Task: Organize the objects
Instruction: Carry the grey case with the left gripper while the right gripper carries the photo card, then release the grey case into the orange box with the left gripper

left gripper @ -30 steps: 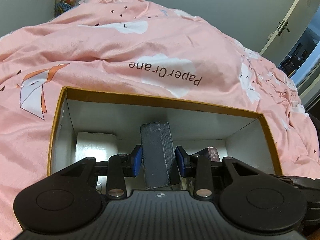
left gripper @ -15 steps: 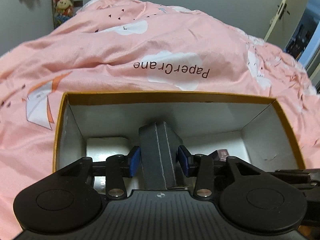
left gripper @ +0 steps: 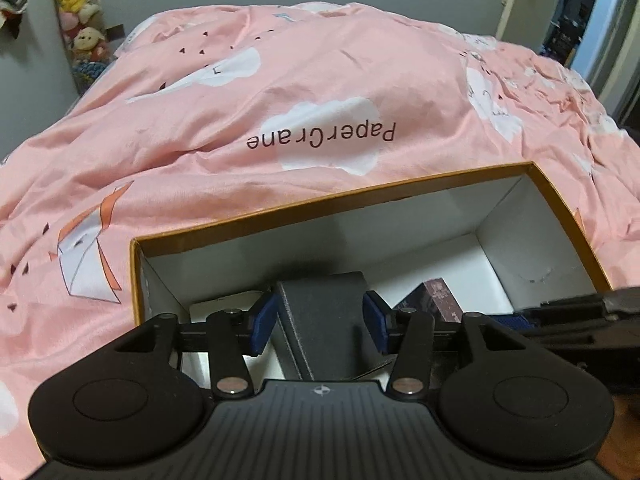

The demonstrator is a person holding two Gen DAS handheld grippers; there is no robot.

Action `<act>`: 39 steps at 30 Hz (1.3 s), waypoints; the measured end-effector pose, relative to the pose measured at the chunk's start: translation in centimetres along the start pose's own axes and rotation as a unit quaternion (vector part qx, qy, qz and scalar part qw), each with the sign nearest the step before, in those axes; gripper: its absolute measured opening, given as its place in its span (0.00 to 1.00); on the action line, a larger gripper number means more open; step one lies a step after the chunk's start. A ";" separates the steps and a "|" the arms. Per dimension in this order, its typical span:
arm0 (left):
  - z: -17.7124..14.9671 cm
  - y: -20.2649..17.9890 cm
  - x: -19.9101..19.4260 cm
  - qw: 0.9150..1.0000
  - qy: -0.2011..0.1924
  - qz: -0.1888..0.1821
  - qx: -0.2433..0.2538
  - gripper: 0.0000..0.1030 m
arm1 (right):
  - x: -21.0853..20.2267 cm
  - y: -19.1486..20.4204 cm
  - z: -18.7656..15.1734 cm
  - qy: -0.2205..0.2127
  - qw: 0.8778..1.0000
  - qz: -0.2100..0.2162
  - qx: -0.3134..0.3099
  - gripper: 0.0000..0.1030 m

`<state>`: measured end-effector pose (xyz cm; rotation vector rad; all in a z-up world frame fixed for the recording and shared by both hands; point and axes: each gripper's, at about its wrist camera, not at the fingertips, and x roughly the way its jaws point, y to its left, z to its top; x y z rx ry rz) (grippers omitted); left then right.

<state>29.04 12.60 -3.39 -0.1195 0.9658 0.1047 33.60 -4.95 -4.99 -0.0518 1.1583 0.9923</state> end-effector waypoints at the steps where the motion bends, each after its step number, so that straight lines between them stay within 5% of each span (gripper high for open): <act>1: 0.0 -0.1 -0.1 1.000 0.005 0.001 0.010 0.55 | 0.0 -0.1 0.0 0.000 1.000 -0.001 0.001 0.23; 6: -0.5 -0.6 0.6 0.999 0.039 -0.004 0.027 0.41 | 0.0 -0.7 0.3 -0.006 1.000 -0.009 0.008 0.23; 21: -1.3 -0.8 2.1 0.999 0.040 0.011 0.030 0.40 | 1.9 -1.7 1.9 -0.008 0.999 0.020 0.034 0.23; 30: -2.7 -2.5 1.8 0.991 0.073 0.010 0.114 0.56 | 2.8 -3.3 2.9 0.019 0.998 0.018 0.058 0.25; 39: -2.4 -2.6 2.8 0.990 0.093 0.029 0.099 0.56 | 3.8 -3.2 3.7 0.037 0.998 -0.037 0.027 0.38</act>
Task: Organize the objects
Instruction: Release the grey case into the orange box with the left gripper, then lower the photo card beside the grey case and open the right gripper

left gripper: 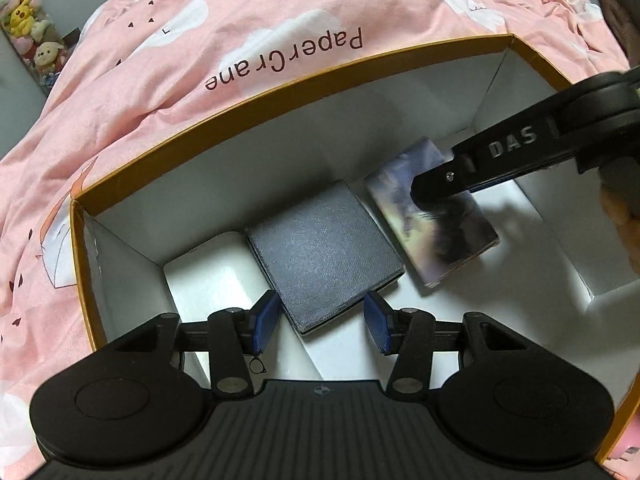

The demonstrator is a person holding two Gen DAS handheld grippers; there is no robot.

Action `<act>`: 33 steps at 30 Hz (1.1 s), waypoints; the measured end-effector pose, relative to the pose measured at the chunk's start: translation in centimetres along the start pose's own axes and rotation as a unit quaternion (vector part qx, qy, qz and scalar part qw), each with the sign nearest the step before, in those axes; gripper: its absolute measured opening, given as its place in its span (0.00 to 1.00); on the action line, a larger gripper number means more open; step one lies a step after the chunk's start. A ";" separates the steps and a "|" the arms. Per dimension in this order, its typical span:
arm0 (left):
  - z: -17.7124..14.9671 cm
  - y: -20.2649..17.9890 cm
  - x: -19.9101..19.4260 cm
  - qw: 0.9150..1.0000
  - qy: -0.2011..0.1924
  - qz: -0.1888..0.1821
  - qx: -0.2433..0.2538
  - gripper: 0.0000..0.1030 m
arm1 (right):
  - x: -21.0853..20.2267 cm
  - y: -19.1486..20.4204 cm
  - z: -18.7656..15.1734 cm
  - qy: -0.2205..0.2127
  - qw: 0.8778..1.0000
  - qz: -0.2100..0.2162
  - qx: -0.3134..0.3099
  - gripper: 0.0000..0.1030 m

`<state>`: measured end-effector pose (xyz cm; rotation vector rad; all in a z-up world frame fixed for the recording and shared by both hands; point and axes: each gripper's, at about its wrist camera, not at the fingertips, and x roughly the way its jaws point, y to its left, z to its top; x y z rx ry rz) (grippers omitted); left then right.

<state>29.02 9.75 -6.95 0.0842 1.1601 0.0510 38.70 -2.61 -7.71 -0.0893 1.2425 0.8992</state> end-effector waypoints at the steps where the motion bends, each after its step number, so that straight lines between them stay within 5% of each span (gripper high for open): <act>1: 0.0 -0.1 0.0 1.000 0.000 0.002 0.000 0.56 | 0.2 -0.1 0.0 0.001 1.000 -0.003 0.003 0.39; 12: -0.5 0.0 0.1 1.000 -0.011 0.012 -0.011 0.53 | 0.8 -0.6 0.2 -0.004 0.999 0.039 0.005 0.41; 18: -0.8 0.2 0.0 1.000 -0.013 0.012 -0.017 0.52 | -1.1 1.1 -0.5 0.015 0.996 0.012 -0.090 0.42; 25: -0.9 0.9 0.0 1.000 -0.018 0.009 -0.020 0.52 | -0.5 3.5 -2.6 0.091 0.966 -0.011 -0.243 0.46; 33: -0.5 1.2 0.0 1.000 -0.018 0.001 -0.025 0.52 | 1.1 4.1 -3.1 0.095 0.938 -0.023 -0.332 0.50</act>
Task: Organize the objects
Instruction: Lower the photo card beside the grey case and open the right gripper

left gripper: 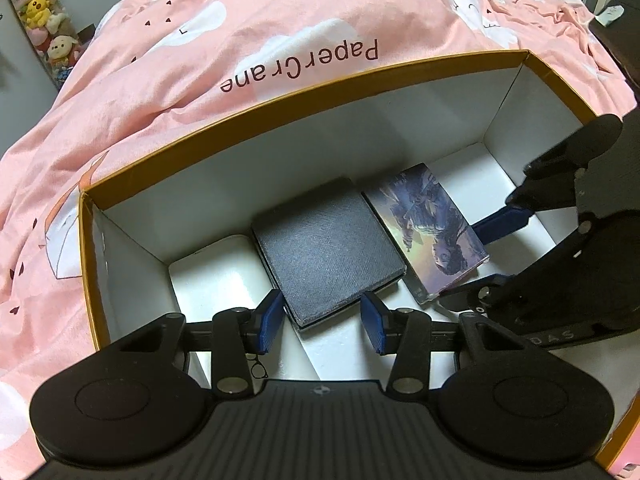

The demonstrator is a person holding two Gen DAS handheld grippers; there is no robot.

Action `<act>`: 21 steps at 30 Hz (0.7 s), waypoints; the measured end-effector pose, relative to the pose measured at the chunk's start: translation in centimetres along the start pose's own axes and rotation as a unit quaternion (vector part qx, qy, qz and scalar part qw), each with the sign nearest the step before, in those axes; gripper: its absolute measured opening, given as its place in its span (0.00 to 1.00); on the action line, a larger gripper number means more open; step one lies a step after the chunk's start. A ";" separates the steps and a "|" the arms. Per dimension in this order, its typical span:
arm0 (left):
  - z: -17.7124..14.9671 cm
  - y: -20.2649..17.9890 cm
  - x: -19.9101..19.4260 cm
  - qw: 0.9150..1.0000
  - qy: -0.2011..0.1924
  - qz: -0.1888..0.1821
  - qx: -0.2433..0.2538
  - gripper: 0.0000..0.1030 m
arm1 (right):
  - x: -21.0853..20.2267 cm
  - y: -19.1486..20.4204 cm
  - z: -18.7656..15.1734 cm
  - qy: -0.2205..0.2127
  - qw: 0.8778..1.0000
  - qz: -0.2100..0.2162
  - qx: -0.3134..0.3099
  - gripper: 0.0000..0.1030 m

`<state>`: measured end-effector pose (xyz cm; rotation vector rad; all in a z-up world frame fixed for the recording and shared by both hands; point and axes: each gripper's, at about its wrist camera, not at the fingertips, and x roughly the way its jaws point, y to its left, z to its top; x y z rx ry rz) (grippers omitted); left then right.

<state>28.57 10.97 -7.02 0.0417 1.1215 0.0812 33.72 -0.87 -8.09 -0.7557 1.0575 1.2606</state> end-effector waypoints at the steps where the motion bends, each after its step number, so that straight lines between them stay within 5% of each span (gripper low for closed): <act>1: 0.0 0.0 0.0 1.000 0.000 -0.001 0.000 0.52 | 0.0 0.1 0.0 -0.002 1.000 -0.002 -0.010 0.50; 12: 0.3 0.2 -0.3 1.000 0.004 -0.003 -0.011 0.52 | 0.0 -0.2 -0.4 -0.021 0.999 -0.007 -0.033 0.51; 17: -0.7 0.0 -3.1 0.998 -0.045 -0.011 -0.030 0.52 | -2.7 0.3 -1.4 -0.043 0.999 -0.016 -0.017 0.52; 21: -1.7 0.2 -7.3 0.992 -0.081 -0.051 -0.085 0.52 | -6.8 1.7 -3.5 -0.090 0.996 -0.020 0.015 0.52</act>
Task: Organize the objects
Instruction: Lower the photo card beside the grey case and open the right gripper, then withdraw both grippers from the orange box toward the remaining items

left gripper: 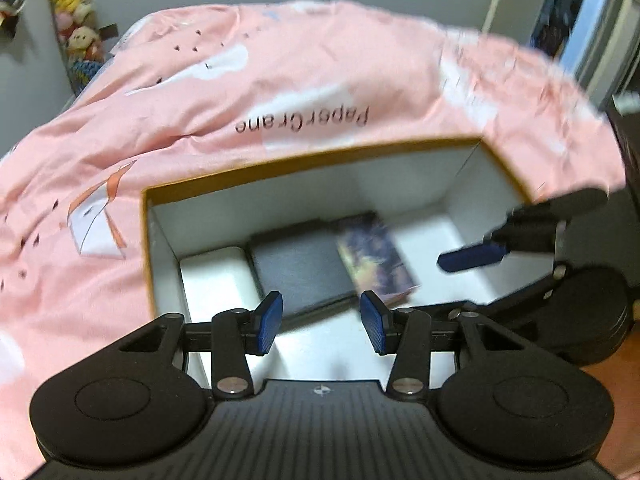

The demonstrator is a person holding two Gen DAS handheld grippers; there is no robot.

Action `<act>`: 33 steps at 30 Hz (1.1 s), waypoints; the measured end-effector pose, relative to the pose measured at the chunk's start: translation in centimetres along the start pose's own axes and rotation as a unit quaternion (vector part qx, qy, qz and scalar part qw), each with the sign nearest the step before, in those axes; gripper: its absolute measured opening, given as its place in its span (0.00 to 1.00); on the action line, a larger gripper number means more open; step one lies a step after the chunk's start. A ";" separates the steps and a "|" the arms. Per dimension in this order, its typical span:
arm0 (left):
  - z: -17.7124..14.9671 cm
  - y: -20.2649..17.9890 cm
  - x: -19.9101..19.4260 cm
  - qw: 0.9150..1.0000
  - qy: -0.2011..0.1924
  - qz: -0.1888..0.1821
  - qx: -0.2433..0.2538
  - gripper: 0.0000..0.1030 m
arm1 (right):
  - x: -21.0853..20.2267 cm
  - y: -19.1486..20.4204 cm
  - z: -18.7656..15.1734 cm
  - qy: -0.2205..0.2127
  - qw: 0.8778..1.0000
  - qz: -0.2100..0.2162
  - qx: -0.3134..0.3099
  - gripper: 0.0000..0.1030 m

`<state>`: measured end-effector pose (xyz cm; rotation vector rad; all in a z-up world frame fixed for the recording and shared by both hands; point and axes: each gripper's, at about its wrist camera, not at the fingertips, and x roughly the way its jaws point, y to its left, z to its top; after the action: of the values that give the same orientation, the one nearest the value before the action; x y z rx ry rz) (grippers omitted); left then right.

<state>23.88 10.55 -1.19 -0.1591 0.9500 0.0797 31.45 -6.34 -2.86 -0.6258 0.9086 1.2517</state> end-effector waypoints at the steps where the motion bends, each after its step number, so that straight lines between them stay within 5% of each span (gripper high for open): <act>1: -0.5 -0.1 -1.3 1.000 -0.011 -0.002 -0.007 0.52 | -1.1 0.5 -0.5 -0.011 1.000 -0.001 0.008 0.52; 12: -8.2 -1.6 -10.1 0.996 -0.066 -0.018 -0.052 0.52 | -9.4 6.5 -8.2 -0.112 0.987 0.020 0.111 0.52; 22: -15.0 -3.6 -9.3 0.997 -0.001 -0.017 -0.078 0.52 | -8.2 10.9 -15.2 -0.076 0.987 0.015 0.143 0.51; 33: -16.5 -4.2 -9.8 0.995 -0.018 -0.044 -0.086 0.52 | -9.0 11.9 -18.1 -0.077 0.987 -0.044 0.137 0.47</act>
<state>5.56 3.64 -2.18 -0.3576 0.8993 0.0818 15.16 -23.21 -3.76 -0.3426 0.8951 1.0570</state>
